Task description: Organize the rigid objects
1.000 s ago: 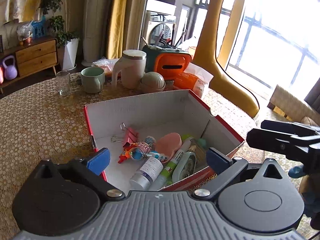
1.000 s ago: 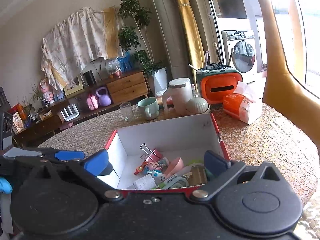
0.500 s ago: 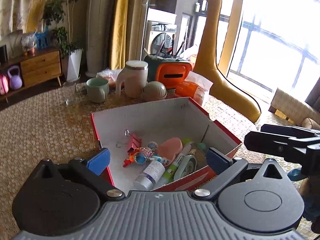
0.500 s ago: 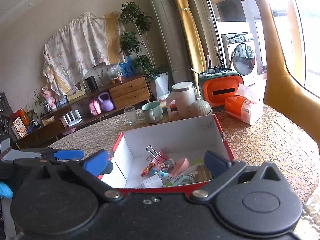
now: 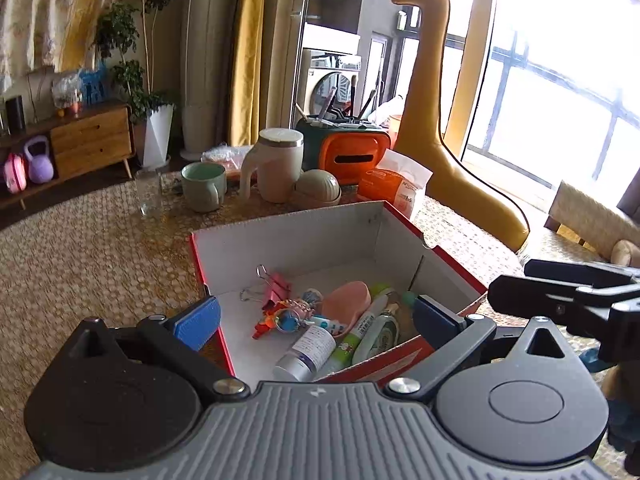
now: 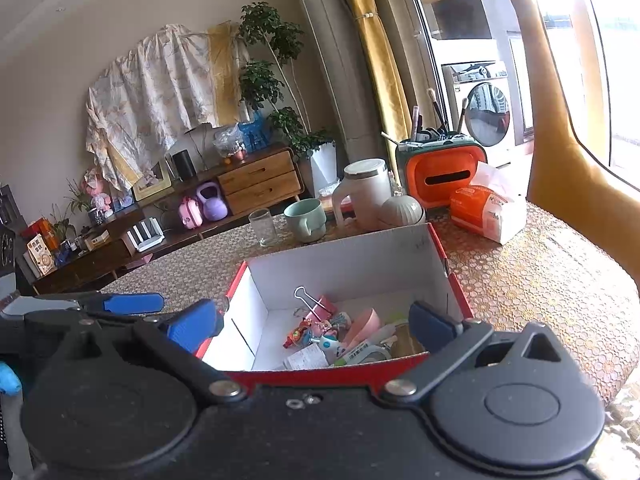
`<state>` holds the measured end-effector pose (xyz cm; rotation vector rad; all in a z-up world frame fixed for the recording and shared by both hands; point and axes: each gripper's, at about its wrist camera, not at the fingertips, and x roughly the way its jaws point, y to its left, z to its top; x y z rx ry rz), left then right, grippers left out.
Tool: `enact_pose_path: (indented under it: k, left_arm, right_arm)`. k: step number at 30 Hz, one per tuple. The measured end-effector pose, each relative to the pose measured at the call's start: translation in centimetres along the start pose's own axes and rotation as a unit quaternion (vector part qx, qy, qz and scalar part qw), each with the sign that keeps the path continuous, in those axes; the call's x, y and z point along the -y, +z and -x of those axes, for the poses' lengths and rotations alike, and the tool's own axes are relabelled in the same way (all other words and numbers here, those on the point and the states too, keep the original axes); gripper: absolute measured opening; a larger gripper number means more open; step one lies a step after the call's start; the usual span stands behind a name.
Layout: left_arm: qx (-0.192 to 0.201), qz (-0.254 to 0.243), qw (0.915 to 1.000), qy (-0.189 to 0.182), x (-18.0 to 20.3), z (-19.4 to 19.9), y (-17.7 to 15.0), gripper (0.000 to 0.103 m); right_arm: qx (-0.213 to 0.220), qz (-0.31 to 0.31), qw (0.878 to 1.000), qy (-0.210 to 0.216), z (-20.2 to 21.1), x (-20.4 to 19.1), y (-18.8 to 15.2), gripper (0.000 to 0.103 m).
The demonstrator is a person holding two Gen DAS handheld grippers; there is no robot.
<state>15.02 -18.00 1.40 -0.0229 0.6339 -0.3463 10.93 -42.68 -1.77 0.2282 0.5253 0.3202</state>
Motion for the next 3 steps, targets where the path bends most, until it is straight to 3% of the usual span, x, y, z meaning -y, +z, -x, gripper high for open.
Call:
enact_pose_path:
  k: [3]
  left_arm:
    - [-0.006, 0.013, 0.9999, -0.006, -0.52, -0.05, -0.02, 0.103]
  right_arm:
    - [-0.003, -0.002, 1.000, -0.001, -0.16, 0.01, 0.02, 0.103]
